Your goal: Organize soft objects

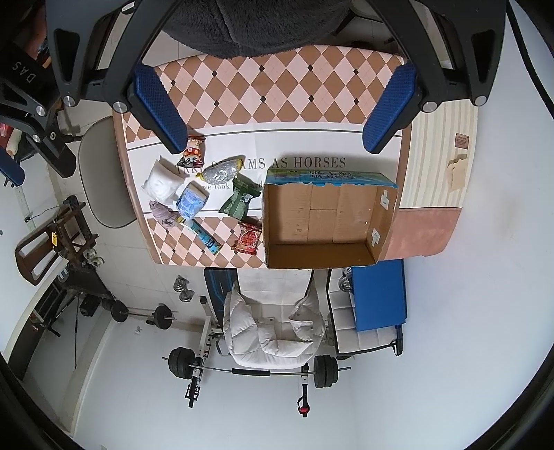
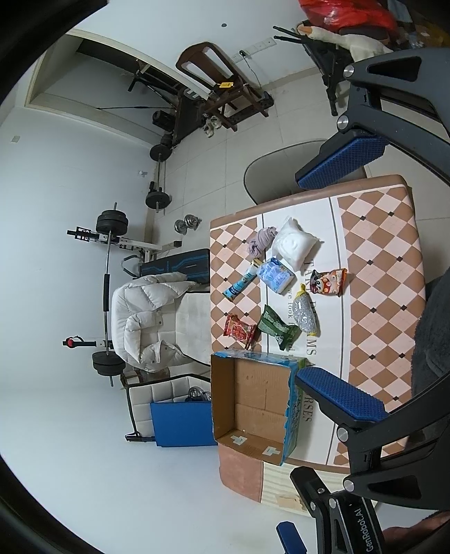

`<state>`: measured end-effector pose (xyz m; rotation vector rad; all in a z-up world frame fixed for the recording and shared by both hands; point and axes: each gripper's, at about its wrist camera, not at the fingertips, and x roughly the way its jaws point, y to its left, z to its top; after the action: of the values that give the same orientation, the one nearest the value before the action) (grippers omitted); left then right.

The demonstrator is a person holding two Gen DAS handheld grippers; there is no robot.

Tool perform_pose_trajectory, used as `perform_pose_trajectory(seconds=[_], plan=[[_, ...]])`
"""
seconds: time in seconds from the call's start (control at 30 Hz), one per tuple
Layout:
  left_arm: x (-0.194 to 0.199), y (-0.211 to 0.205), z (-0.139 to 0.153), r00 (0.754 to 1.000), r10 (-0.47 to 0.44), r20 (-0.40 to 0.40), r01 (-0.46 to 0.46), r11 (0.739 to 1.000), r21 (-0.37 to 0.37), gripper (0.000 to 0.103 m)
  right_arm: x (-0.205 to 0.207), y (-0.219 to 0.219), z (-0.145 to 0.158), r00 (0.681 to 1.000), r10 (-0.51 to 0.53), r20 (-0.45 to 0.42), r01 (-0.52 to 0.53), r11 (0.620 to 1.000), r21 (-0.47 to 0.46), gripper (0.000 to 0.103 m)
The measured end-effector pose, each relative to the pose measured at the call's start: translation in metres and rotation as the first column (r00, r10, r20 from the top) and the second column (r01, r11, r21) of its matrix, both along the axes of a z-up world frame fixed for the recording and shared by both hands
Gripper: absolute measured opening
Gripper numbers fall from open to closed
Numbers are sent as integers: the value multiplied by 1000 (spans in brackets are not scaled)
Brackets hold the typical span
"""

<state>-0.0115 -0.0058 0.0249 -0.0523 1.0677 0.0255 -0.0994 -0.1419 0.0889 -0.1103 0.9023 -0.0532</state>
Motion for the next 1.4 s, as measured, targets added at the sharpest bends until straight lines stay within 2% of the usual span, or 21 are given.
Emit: perform_pose_trajectory(seconds=[1.4], plan=[[0,-19,4,1000,-14,13,14,1000,-1,103,-1,-4,7,1000,-4,17,4,1000,8,103]])
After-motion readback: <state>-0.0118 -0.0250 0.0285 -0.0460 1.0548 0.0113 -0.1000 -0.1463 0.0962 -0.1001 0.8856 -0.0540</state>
